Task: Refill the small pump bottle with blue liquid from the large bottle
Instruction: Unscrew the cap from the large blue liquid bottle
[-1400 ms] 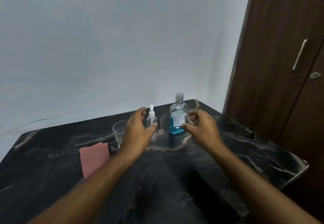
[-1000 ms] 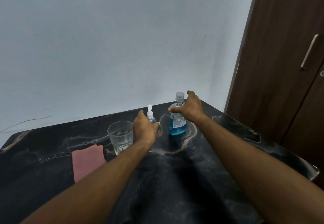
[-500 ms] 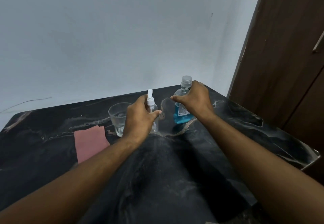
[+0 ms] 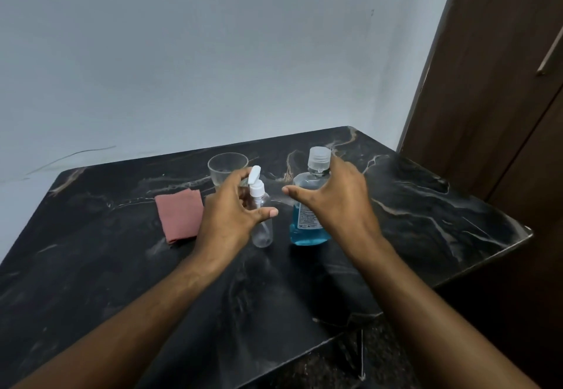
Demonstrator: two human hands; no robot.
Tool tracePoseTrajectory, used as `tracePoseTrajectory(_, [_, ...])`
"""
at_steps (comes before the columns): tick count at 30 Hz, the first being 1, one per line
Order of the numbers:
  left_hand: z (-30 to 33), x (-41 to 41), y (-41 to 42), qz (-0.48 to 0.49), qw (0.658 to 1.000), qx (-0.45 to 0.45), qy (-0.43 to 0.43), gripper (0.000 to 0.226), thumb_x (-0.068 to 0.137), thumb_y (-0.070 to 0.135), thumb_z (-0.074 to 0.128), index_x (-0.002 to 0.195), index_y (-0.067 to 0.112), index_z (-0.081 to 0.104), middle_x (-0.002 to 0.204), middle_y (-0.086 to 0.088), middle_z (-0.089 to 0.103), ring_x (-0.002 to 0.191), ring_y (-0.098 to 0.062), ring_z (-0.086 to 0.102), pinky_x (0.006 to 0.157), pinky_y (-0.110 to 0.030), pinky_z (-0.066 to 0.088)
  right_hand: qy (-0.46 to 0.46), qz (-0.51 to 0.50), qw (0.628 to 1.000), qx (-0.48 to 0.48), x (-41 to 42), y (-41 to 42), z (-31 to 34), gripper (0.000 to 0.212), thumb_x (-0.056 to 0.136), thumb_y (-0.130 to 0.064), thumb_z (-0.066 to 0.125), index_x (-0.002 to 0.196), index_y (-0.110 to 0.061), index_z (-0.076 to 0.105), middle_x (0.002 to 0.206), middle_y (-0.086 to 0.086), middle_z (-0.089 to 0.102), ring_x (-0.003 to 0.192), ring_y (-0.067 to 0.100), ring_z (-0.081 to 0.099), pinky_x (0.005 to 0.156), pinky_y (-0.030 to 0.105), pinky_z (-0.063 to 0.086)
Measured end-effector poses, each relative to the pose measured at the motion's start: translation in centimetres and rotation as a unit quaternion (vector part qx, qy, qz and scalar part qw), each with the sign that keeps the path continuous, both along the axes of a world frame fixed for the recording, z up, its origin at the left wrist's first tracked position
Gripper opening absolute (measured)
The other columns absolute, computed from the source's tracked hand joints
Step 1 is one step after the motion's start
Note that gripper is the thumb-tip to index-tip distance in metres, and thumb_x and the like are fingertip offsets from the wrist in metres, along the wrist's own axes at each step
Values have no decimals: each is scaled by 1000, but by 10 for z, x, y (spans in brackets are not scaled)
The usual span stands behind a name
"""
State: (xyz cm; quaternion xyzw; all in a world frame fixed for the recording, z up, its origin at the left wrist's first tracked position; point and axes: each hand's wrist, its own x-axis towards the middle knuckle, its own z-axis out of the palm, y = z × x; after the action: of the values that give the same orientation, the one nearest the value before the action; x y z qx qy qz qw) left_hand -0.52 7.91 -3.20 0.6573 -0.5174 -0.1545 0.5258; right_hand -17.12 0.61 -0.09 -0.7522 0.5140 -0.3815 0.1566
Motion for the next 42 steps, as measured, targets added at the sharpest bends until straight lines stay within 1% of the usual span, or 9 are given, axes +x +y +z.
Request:
tracePoseTrajectory(7, [-7,-9,8,-11,1000,-5,-7,83,73,16,91,144,29,50,109,14,69,97,2,66,78,-7,49,-7,-54,997,-47,-2,18,-15,88,68,-64,79,133,-13,50,126,5,56,121,20,50,95,31,47])
tracePoseTrajectory(12, [-12,-10,7,-13,1000,-3,-3,79,77,17,88,145,26,50,114,15,66,96,15,58,79,3,46,-6,-60,997,-57,-4,22,-20,92,67,-68,76,136,-13,47,127,4,54,124,19,48,97,31,47])
tracePoseTrajectory(17, [-18,-8,7,-26,999,23,-3,89,74,21,91,149,27,46,138,5,64,116,-1,58,92,-6,41,41,-53,996,-65,-14,24,-16,97,63,-78,67,134,-15,49,125,3,57,119,20,52,94,35,50])
tracePoseTrajectory(22, [-13,-4,22,-15,999,41,-30,109,68,26,93,159,23,33,149,2,55,128,-4,51,105,-17,42,58,-9,998,17,-25,23,-2,104,57,-78,72,138,-18,46,138,4,53,128,24,50,100,45,51])
tracePoseTrajectory(25, [-16,-11,49,59,992,-57,-95,79,74,28,89,144,22,52,125,3,61,112,-4,57,98,-19,47,23,27,995,96,-41,22,18,113,50,-78,73,141,-19,44,141,7,50,129,25,50,101,48,51])
tracePoseTrajectory(28, [-20,-29,72,24,971,-164,-173,33,88,17,76,119,24,67,106,10,61,100,1,59,88,-7,44,-21,35,997,58,-52,17,49,86,61,-76,69,125,-20,60,119,2,65,98,9,61,71,27,53])
tracePoseTrajectory(32, [-8,-56,52,-74,978,-97,-168,52,94,24,70,143,25,55,138,15,53,130,5,48,111,-15,38,23,19,999,16,-38,4,77,48,81,-66,68,82,-18,74,80,-4,73,74,9,65,55,26,49])
tracePoseTrajectory(36, [6,-69,25,-43,986,-47,-156,64,98,34,64,155,22,39,156,11,40,145,-6,37,122,-32,35,138,42,988,61,-16,0,85,56,76,-61,75,76,-5,71,78,8,74,76,20,62,59,32,43])
tracePoseTrajectory(42, [6,-74,21,-47,971,-33,-233,67,97,40,62,156,20,36,155,11,39,143,-8,41,120,-43,38,185,100,976,52,-21,-3,98,26,77,-33,79,80,-8,79,77,7,77,71,25,72,76,37,52])
